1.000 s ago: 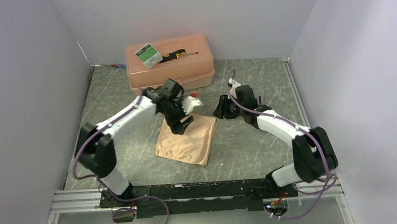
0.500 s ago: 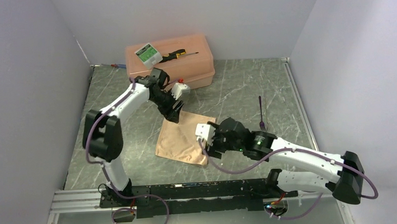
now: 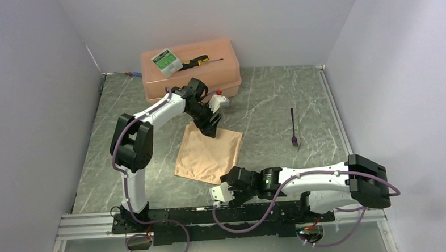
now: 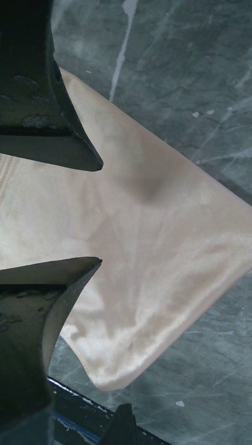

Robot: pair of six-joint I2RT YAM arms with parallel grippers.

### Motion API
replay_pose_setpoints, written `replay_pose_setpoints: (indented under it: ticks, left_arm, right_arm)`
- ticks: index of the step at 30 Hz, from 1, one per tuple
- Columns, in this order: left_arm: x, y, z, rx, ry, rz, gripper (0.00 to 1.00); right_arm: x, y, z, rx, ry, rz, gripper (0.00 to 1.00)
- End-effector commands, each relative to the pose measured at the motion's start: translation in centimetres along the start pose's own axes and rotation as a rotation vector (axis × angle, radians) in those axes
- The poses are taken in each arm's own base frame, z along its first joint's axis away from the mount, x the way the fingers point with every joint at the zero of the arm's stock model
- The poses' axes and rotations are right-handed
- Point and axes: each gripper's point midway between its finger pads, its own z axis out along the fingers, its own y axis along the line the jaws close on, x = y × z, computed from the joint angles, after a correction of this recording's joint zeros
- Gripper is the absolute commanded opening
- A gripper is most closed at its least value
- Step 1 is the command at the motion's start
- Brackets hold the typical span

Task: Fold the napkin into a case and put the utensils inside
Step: Pick up the lower triangle-folded napkin from the center of the board.

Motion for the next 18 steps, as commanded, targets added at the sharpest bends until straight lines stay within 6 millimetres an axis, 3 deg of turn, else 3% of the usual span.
replay_pose_setpoints:
  ticks: [1, 8, 18]
  left_arm:
    - [-0.3, 0.0, 1.6, -0.002, -0.004, 0.013, 0.66]
    - [0.8, -1.3, 3.8, 0.015, 0.044, 0.027, 0.66]
    - [1.9, -1.5, 5.1, 0.007, 0.086, 0.027, 0.65]
  right_arm:
    - [-1.4, -2.6, 0.9, 0.131, -0.047, -0.095, 0.66]
    - [-2.2, -4.4, 2.1, 0.244, -0.08, -0.137, 0.64]
    - [-2.0, -2.7, 3.6, 0.181, -0.095, -0.15, 0.62]
